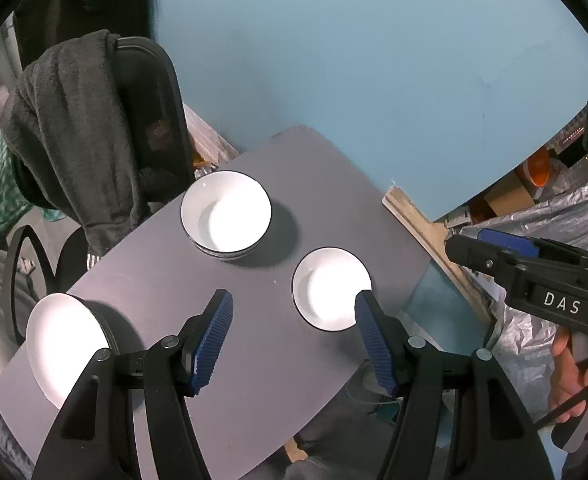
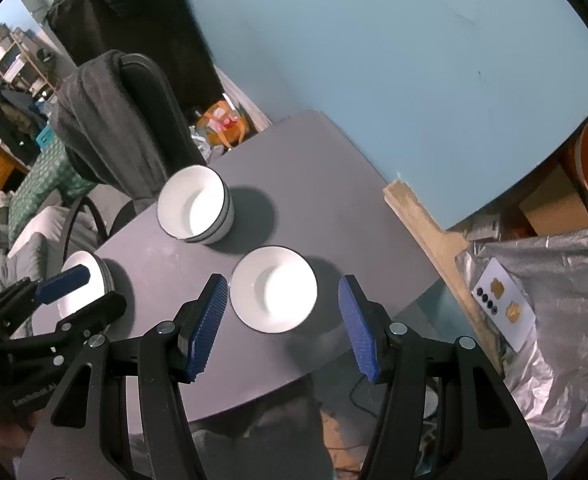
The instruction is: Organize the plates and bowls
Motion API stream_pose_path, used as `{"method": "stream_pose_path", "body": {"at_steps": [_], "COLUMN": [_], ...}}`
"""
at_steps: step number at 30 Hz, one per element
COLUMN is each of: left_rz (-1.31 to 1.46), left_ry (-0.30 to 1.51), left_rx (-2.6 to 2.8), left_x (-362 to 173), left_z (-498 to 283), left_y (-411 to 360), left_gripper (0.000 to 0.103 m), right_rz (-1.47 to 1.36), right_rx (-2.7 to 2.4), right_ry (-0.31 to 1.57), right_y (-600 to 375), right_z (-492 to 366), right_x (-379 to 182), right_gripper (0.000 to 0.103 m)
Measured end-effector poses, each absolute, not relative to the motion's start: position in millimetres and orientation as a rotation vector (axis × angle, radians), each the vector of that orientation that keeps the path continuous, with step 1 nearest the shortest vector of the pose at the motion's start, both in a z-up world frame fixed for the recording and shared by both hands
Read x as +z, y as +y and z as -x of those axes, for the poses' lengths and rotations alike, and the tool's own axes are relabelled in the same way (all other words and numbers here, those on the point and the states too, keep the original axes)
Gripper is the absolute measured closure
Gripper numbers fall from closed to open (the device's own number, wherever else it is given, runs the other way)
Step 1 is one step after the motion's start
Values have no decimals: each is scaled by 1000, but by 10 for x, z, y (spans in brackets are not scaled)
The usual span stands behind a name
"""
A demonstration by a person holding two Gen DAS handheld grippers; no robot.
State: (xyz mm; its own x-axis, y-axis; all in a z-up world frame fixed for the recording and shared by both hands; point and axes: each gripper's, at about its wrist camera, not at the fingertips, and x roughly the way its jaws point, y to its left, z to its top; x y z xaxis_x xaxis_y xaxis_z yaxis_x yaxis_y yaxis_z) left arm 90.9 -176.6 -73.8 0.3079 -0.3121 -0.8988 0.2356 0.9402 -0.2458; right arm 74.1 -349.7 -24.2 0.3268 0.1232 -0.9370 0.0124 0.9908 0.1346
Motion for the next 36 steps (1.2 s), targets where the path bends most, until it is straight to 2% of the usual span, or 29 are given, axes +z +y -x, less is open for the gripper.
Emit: {"method": "stream_pose_path", "body": {"at_steps": [20,36], "left_rz": [57,85], "left_ry": [1292,1373], "left_rx": [-380,-365], "left_x": [-1263,-1933], "left_z": [-1104,-1254], "left_y": [-1953,-2100], "left_gripper": [38,38], "right_rz": [-134,-143], "right_rx": [88,69], "right_ry": [1314,1374], "right_y": [-3678,-3895], "right_z": [-817,-907], "right_x": [-682,-1493], "right_gripper": [47,47]}}
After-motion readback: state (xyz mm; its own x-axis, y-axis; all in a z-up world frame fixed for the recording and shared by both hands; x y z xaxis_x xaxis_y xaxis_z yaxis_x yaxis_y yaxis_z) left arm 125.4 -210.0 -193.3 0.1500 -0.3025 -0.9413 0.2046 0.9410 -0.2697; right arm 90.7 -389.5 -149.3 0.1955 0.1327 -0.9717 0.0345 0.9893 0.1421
